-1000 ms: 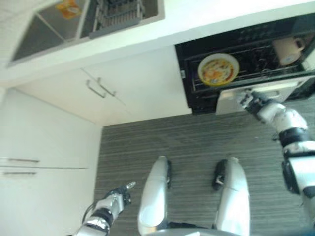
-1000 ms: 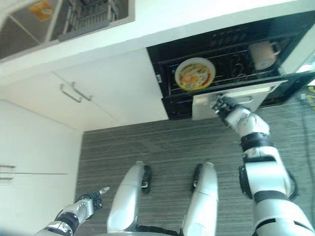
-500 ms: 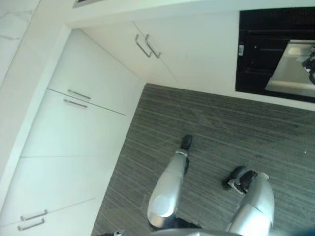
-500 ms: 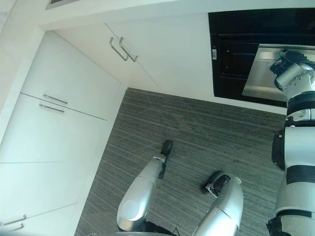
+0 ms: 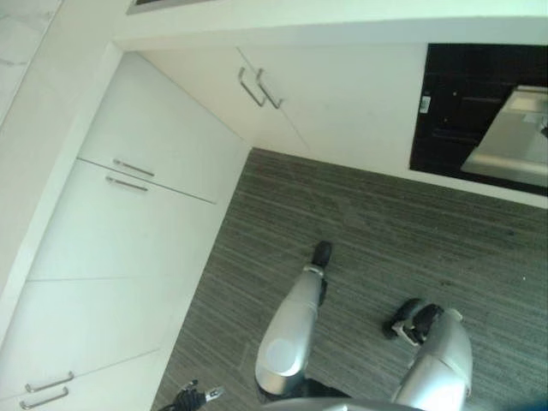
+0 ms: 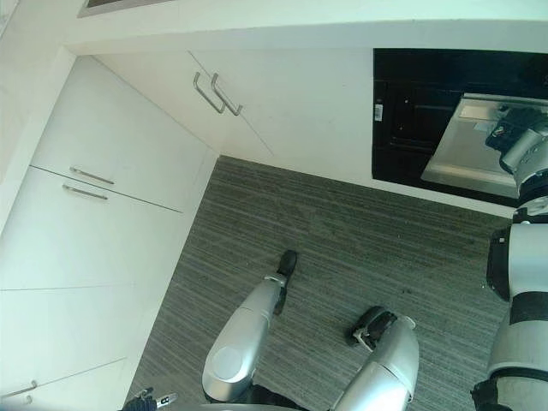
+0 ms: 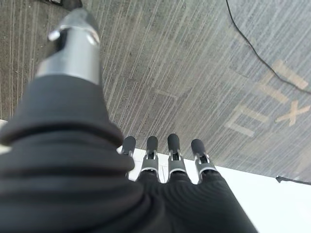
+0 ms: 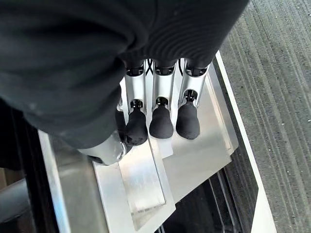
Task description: Place the dishes in the dishwasher.
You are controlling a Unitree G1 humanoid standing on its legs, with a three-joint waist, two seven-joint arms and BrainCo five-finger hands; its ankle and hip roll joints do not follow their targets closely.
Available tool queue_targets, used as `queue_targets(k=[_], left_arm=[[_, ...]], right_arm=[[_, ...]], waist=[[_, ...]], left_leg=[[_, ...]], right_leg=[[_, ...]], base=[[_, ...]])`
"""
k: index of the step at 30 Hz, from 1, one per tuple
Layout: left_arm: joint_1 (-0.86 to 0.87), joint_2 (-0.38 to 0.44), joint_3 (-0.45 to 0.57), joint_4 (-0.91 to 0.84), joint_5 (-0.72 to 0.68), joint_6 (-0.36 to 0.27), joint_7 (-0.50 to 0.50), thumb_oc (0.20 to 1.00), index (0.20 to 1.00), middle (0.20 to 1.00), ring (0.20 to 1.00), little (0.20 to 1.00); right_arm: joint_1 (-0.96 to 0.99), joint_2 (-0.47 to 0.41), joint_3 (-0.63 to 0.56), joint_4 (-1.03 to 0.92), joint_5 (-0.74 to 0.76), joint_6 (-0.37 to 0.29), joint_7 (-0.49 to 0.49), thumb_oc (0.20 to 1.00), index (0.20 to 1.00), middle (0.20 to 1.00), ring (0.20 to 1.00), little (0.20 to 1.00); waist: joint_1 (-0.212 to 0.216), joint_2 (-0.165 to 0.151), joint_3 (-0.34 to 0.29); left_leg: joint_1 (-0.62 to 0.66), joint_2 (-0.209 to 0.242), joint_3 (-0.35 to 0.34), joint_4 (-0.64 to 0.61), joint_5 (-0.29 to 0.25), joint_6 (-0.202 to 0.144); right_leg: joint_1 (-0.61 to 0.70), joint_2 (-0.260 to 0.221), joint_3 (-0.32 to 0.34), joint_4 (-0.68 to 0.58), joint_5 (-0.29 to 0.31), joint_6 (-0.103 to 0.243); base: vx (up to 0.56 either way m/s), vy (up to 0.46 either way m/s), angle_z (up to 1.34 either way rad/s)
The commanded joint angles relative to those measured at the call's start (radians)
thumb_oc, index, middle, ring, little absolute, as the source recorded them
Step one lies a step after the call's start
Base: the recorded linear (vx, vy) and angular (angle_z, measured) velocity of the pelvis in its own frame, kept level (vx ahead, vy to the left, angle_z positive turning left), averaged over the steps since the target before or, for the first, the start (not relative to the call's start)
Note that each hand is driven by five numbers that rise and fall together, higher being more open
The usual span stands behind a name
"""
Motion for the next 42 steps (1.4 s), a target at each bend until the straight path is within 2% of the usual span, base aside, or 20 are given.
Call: queue_targets(k=[1, 2, 5, 8, 10, 11, 17, 18, 20, 23, 25, 26, 27, 29, 32, 34, 37, 38, 40, 42], left_arm=[[0.059, 0.094, -0.028, 0.065, 0.045, -0.017, 0.008, 1.0, 1.0, 1.0, 1.0, 1.0], [0.061, 0.087, -0.029, 0.075, 0.045, -0.028, -0.009, 1.0, 1.0, 1.0, 1.0, 1.0], [0.042, 0.07, -0.017, 0.083, -0.016, -0.031, -0.027, 1.0, 1.0, 1.0, 1.0, 1.0], [0.02, 0.071, -0.017, 0.059, -0.074, -0.033, -0.026, 1.0, 1.0, 1.0, 1.0, 1.0], [-0.028, 0.08, 0.009, 0.02, -0.223, 0.004, -0.012, 1.0, 1.0, 1.0, 1.0, 1.0], [-0.042, 0.085, 0.015, 0.015, -0.244, 0.007, -0.012, 1.0, 1.0, 1.0, 1.0, 1.0], [-0.196, 0.14, 0.08, -0.125, -0.434, 0.052, 0.08, 1.0, 1.0, 1.0, 1.0, 1.0], [-0.203, 0.143, 0.082, -0.133, -0.438, 0.052, 0.082, 1.0, 1.0, 1.0, 1.0, 1.0], [-0.254, 0.156, 0.081, -0.194, -0.432, 0.062, 0.112, 1.0, 1.0, 1.0, 1.0, 1.0], [-0.291, 0.159, 0.058, -0.237, -0.444, 0.103, 0.09, 1.0, 1.0, 1.0, 1.0, 1.0], [-0.302, 0.131, 0.05, -0.25, -0.463, 0.111, 0.043, 1.0, 1.0, 1.0, 1.0, 1.0], [-0.267, 0.117, 0.043, -0.224, -0.417, 0.052, 0.023, 1.0, 1.0, 1.0, 1.0, 1.0], [-0.218, 0.115, 0.045, -0.174, -0.343, -0.042, -0.111, 1.0, 1.0, 1.0, 1.0, 1.0], [-0.147, 0.107, 0.04, -0.106, -0.289, -0.199, -0.245, 1.0, 1.0, 1.0, 1.0, 1.0], [-0.142, 0.099, 0.071, -0.067, -0.261, -0.177, -0.281, 1.0, 1.0, 1.0, 1.0, 1.0], [-0.144, 0.084, 0.097, -0.024, -0.287, -0.148, -0.38, 1.0, 1.0, 1.0, 1.0, 1.0], [-0.142, 0.07, 0.083, 0.028, -0.196, -0.154, -0.404, 1.0, 1.0, 1.0, 1.0, 1.0], [-0.141, 0.054, 0.076, 0.05, -0.221, -0.156, -0.418, 1.0, 1.0, 1.0, 1.0, 1.0], [-0.16, 0.03, 0.096, 0.11, -0.277, -0.096, -0.384, 1.0, 1.0, 1.0, 1.0, 1.0], [-0.163, 0.016, 0.098, 0.129, -0.282, -0.095, -0.383, 1.0, 1.0, 1.0, 1.0, 1.0]], right_arm=[[-0.171, -0.073, 0.039, -0.223, -0.01, -0.196, 0.122, 0.925, 0.925, 0.925, 0.925, 0.925], [-0.149, -0.074, 0.037, -0.233, -0.038, -0.228, 0.173, 1.0, 1.0, 1.0, 1.0, 1.0], [0.034, -0.058, 0.002, -0.408, -0.161, -0.245, 0.255, 1.0, 1.0, 1.0, 1.0, 1.0], [0.258, -0.035, -0.099, -0.564, -0.147, -0.216, 0.295, 1.0, 1.0, 1.0, 1.0, 1.0], [0.459, 0.046, -0.199, -0.711, -0.116, -0.202, 0.32, 1.0, 1.0, 1.0, 1.0, 1.0], [0.487, 0.061, -0.217, -0.737, -0.116, -0.196, 0.321, 1.0, 1.0, 1.0, 1.0, 1.0], [0.735, 0.161, -0.306, -0.901, -0.033, -0.184, 0.317, 1.0, 1.0, 1.0, 1.0, 1.0], [0.749, 0.167, -0.312, -0.905, -0.024, -0.182, 0.315, 1.0, 1.0, 1.0, 1.0, 1.0], [0.853, 0.225, -0.329, -0.919, -0.008, -0.199, 0.311, 1.0, 1.0, 1.0, 1.0, 1.0], [0.98, 0.318, -0.329, -0.926, -0.027, -0.234, 0.321, 1.0, 1.0, 1.0, 1.0, 1.0], [1.067, 0.411, -0.301, -0.878, -0.101, -0.275, 0.332, 1.0, 1.0, 1.0, 1.0, 1.0], [1.112, 0.448, -0.265, -0.8, -0.173, -0.347, 0.334, 1.0, 1.0, 1.0, 1.0, 1.0], [1.143, 0.464, -0.245, -0.724, -0.205, -0.403, 0.328, 1.0, 1.0, 1.0, 1.0, 1.0], [1.215, 0.518, -0.253, -0.569, -0.182, -0.472, 0.407, 1.0, 1.0, 1.0, 1.0, 1.0], [1.249, 0.567, -0.252, -0.458, -0.19, -0.494, 0.461, 1.0, 1.0, 1.0, 1.0, 1.0], [1.264, 0.6, -0.24, -0.364, -0.239, -0.485, 0.458, 1.0, 1.0, 1.0, 1.0, 1.0], [1.279, 0.627, -0.24, -0.296, -0.249, -0.446, 0.457, 1.0, 1.0, 1.0, 1.0, 1.0], [1.285, 0.639, -0.244, -0.277, -0.262, -0.436, 0.459, 1.0, 1.0, 1.0, 1.0, 1.0], [1.275, 0.659, -0.234, -0.225, -0.294, -0.432, 0.421, 1.0, 1.0, 1.0, 1.0, 1.0], [1.271, 0.663, -0.227, -0.214, -0.311, -0.432, 0.395, 1.0, 1.0, 1.0, 1.0, 1.0]], waist=[[0.039, 0.002, -0.084], [0.031, 0.0, -0.09], [-0.008, -0.024, -0.099], [-0.052, -0.047, -0.094], [-0.108, -0.071, -0.089], [-0.118, -0.076, -0.087], [-0.199, -0.164, -0.097], [-0.202, -0.17, -0.098], [-0.211, -0.208, -0.119], [-0.222, -0.235, -0.142], [-0.238, -0.239, -0.163], [-0.242, -0.243, -0.181], [-0.243, -0.242, -0.193], [-0.259, -0.246, -0.216], [-0.277, -0.244, -0.245], [-0.275, -0.238, -0.286], [-0.275, -0.23, -0.322], [-0.277, -0.223, -0.337], [-0.282, -0.215, -0.365], [-0.283, -0.213, -0.376]], left_leg=[[0.029, 0.051, 0.025, -0.153, 0.121, 0.04], [0.043, 0.058, 0.031, -0.161, 0.12, 0.038], [0.074, 0.079, 0.049, -0.183, 0.115, 0.033], [0.101, 0.098, 0.067, -0.188, 0.1, 0.038], [0.115, 0.102, 0.099, -0.176, 0.07, 0.045], [0.115, 0.1, 0.104, -0.168, 0.061, 0.048], [0.116, 0.069, 0.156, -0.107, -0.023, 0.071], [0.118, 0.065, 0.158, -0.102, -0.03, 0.073], [0.131, 0.047, 0.178, -0.095, -0.041, 0.093], [0.185, 0.02, 0.179, -0.107, -0.07, 0.113], [0.272, 0.001, 0.176, -0.157, -0.088, 0.136], [0.329, -0.008, 0.169, -0.205, -0.096, 0.146], [0.354, -0.021, 0.152, -0.238, -0.095, 0.155], [0.407, -0.055, 0.111, -0.286, -0.095, 0.171], [0.46, -0.073, 0.092, -0.333, -0.098, 0.181], [0.496, -0.079, 0.1, -0.368, -0.093, 0.174], [0.53, -0.075, 0.118, -0.399, -0.085, 0.158], [0.547, -0.074, 0.123, -0.411, -0.083, 0.153], [0.568, -0.068, 0.148, -0.394, -0.092, 0.137], [0.578, -0.064, 0.153, -0.394, -0.093, 0.133]], right_leg=[[0.054, -0.068, 0.034, 0.04, -0.038, 0.088], [0.071, -0.059, 0.03, 0.015, -0.031, 0.088], [0.114, -0.037, 0.017, -0.068, 0.003, 0.097], [0.151, -0.011, 0.023, -0.147, 0.039, 0.109], [0.179, 0.013, 0.052, -0.248, 0.088, 0.135], [0.181, 0.016, 0.059, -0.267, 0.098, 0.142], [0.294, 0.048, 0.09, -0.574, 0.257, 0.236], [0.306, 0.047, 0.089, -0.592, 0.268, 0.24], [0.385, 0.038, 0.066, -0.706, 0.361, 0.252], [0.461, 0.02, 0.076, -0.733, 0.421, 0.269], [0.485, 0.01, 0.101, -0.685, 0.484, 0.281], [0.5, 0.051, 0.125, -0.691, 0.479, 0.276], [0.508, 0.109, 0.132, -0.74, 0.45, 0.27], [0.499, 0.197, 0.168, -0.838, 0.44, 0.255], [0.506, 0.227, 0.213, -0.87, 0.449, 0.253], [0.555, 0.241, 0.197, -0.919, 0.435, 0.236], [0.603, 0.246, 0.171, -0.97, 0.433, 0.223], [0.624, 0.248, 0.163, -0.987, 0.429, 0.215], [0.675, 0.254, 0.136, -1.03, 0.422, 0.2], [0.693, 0.26, 0.129, -1.039, 0.416, 0.193]], base=[[0.01, 0.14, 0.1], [0.01, 0.197, 0.15], [0.02, 0.227, 0.02], [0.01, 0.217, -0.16], [-0.04, 0.369, -0.33], [-0.08, 0.391, -0.53], [-0.11, 0.194, -0.38], [-0.1, 0.124, -0.12], [-0.13, 0.112, -0.14], [-0.01, 0.104, -0.08], [0.12, 0.099, -0.07], [0.13, -0.034, -0.01], [0.1, -0.133, 0.15], [0.13, -0.177, 0.63], [0.16, -0.143, 1.1], [0.13, -0.142, 0.69], [0.06, -0.115, 0.41], [0.06, -0.133, 0.1], [0.06, -0.128, -0.14], [0.05, -0.062, -0.11]])
